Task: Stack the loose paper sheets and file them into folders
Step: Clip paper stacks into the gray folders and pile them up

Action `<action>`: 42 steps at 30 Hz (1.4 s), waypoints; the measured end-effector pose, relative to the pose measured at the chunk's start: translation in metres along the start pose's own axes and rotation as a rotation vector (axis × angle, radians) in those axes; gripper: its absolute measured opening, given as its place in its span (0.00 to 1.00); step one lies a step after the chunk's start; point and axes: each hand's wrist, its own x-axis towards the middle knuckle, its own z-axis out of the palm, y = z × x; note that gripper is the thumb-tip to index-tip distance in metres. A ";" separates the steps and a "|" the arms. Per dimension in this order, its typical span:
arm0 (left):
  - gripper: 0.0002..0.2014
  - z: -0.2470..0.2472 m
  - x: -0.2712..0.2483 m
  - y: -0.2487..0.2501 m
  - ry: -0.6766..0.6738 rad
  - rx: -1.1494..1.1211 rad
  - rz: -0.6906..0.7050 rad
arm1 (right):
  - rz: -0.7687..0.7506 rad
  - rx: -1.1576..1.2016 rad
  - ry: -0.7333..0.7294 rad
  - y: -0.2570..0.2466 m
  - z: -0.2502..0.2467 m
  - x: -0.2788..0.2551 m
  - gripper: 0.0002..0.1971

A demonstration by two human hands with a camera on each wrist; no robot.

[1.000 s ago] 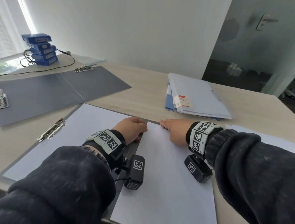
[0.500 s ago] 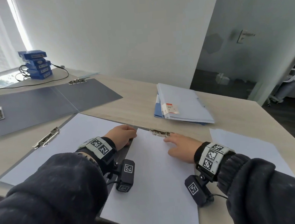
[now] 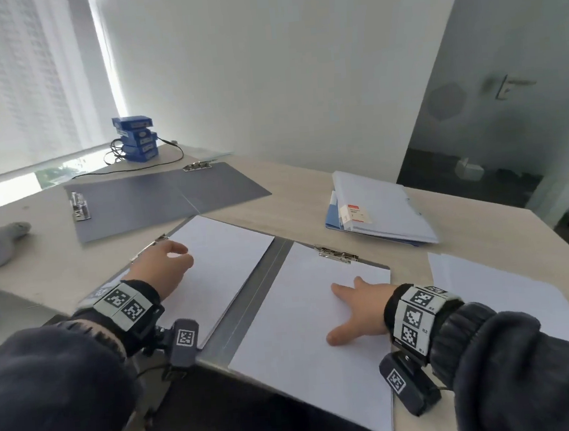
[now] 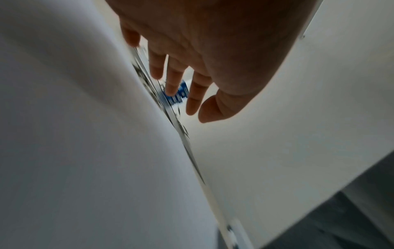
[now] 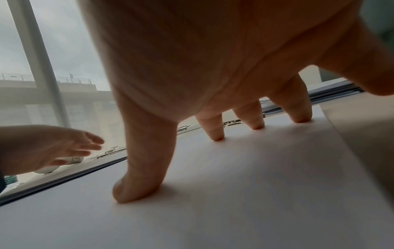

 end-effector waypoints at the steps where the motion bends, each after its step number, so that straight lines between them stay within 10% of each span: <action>1: 0.15 -0.012 0.005 -0.012 0.037 0.099 -0.041 | 0.006 -0.008 -0.002 -0.001 -0.002 0.000 0.61; 9: 0.25 -0.040 0.019 -0.059 0.069 0.413 -0.201 | 0.057 -0.015 -0.010 -0.003 -0.004 0.008 0.63; 28: 0.15 -0.079 0.046 -0.059 0.056 0.002 -0.296 | 0.030 0.043 -0.003 0.009 0.000 0.009 0.63; 35: 0.04 -0.094 0.009 -0.005 0.228 -0.449 -0.113 | 0.015 0.072 0.009 0.009 0.000 0.005 0.63; 42: 0.18 -0.074 -0.051 0.067 0.145 -0.770 0.231 | -0.006 0.127 0.086 0.010 0.005 -0.002 0.57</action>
